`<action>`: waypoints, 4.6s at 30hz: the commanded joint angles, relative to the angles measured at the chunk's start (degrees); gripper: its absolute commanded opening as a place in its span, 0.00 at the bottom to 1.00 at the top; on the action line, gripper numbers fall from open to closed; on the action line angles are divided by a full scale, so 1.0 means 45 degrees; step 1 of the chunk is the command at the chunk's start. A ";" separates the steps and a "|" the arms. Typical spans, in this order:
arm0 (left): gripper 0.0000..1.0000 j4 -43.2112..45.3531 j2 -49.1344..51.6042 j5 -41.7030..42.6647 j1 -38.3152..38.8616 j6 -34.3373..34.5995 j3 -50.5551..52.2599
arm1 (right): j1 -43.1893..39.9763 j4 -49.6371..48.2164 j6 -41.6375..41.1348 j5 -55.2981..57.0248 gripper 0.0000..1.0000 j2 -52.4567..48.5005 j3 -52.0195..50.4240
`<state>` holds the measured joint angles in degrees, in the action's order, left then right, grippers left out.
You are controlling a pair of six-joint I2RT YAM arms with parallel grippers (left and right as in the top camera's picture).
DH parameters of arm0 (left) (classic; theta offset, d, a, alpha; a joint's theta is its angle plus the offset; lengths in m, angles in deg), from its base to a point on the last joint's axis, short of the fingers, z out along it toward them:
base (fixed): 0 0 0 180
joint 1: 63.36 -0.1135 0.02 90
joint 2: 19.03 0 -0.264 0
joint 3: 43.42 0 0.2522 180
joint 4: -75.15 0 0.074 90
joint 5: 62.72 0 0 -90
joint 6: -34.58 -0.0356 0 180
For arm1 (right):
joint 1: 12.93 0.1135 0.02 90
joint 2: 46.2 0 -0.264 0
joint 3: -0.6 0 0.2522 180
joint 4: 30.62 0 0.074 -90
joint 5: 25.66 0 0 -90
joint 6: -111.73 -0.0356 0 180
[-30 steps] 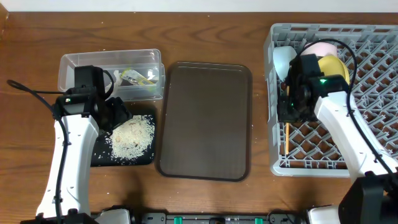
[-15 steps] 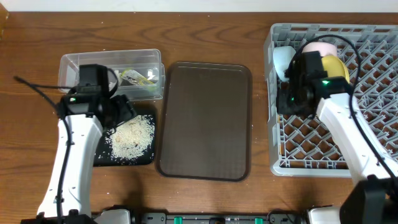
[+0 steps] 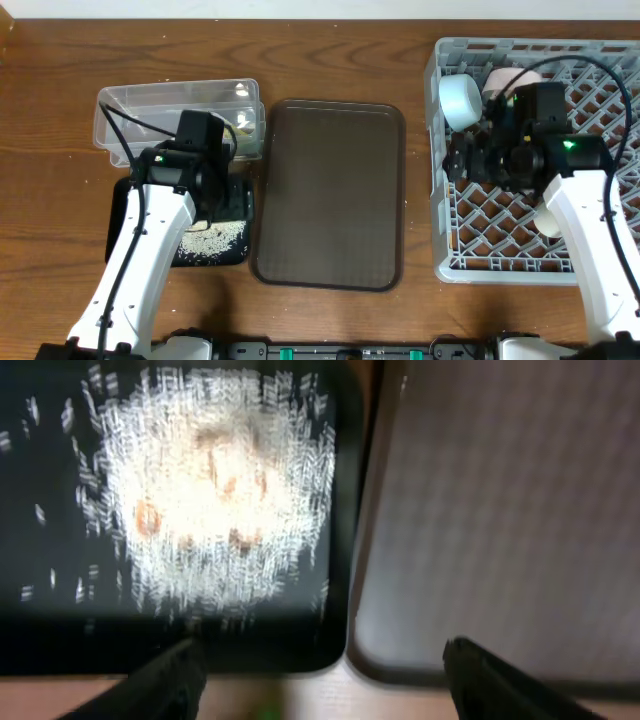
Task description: Sort waste into correct bins and load items into the dishwasher rack
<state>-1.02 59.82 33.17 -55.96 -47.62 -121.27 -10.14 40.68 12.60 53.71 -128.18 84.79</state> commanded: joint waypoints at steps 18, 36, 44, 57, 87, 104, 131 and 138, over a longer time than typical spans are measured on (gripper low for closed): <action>0.79 0.2467 -1.1035 0.0024 0.0015 0.0427 0.3478 | -0.0107 -0.2113 -0.0340 0.2064 0.99 1.0535 -0.5897; 0.79 0.2463 -1.1890 0.0029 0.0015 0.0427 0.3478 | -0.0107 -0.0049 -0.0340 0.2069 0.99 1.1157 -0.5916; 0.79 0.2463 -1.1890 0.0024 0.0019 0.0432 0.3478 | -0.0107 -0.0214 0.0049 0.2637 0.99 1.1162 -0.5926; 0.79 0.2463 -1.1890 0.0029 0.0015 0.0427 0.3478 | -0.0102 -0.7193 0.0714 0.2594 0.99 1.6388 -1.1074; 0.79 0.2463 -1.1890 0.0029 0.0015 0.0427 0.3478 | -0.0107 -1.1934 0.2433 0.1161 0.99 1.8136 -1.5582; 0.79 0.2458 -1.1890 0.0024 0.0015 0.0427 0.3478 | -0.0102 -1.1934 0.2433 0.1161 0.99 1.8132 -1.5582; 0.79 1.2012 -1.7500 -0.0840 -0.1258 0.0068 1.3002 | -0.0107 -1.1929 0.2433 0.1161 0.99 1.8132 -1.5582; 0.79 1.3474 -1.7505 -0.0845 -0.1287 -0.1166 1.4197 | -0.0107 -1.1929 0.2433 0.1161 0.99 1.8132 -1.5582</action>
<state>60.81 -18.34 29.90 -61.40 -48.93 -57.91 -10.12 -13.24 22.64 59.61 -46.87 14.74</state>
